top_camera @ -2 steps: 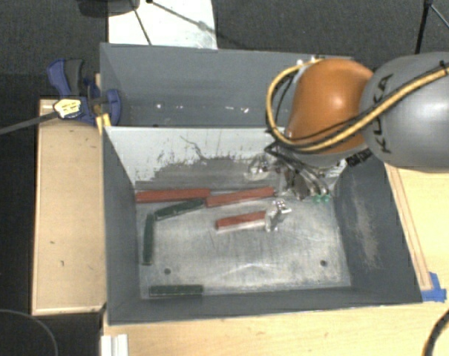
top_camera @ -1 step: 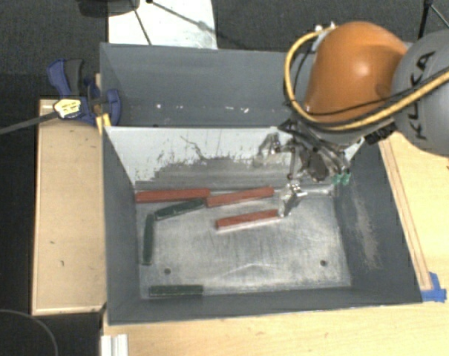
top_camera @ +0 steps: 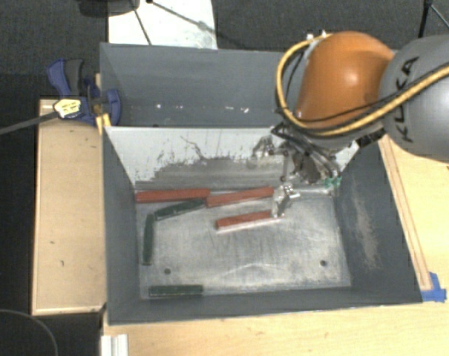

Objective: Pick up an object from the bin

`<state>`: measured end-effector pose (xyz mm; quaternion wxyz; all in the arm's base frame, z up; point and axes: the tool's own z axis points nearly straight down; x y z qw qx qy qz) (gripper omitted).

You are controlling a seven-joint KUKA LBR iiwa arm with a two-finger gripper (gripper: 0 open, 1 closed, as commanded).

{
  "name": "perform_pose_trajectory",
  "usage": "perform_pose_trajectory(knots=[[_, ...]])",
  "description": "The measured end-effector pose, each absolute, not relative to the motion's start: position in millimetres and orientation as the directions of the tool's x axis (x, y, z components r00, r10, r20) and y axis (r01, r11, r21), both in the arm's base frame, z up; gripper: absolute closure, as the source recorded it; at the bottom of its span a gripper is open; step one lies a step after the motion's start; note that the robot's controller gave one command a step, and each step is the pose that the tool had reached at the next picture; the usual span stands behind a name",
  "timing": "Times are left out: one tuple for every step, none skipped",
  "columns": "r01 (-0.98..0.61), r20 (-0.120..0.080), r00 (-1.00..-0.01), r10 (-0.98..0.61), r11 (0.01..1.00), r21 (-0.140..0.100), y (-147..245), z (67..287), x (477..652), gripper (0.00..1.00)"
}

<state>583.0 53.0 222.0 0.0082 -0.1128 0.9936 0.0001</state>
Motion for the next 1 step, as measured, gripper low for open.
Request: perform_pose_trajectory(knots=[[-0.317,-0.007,-0.948,-0.317,0.948,-0.001,56.5,158.3,580.7,0.0]])
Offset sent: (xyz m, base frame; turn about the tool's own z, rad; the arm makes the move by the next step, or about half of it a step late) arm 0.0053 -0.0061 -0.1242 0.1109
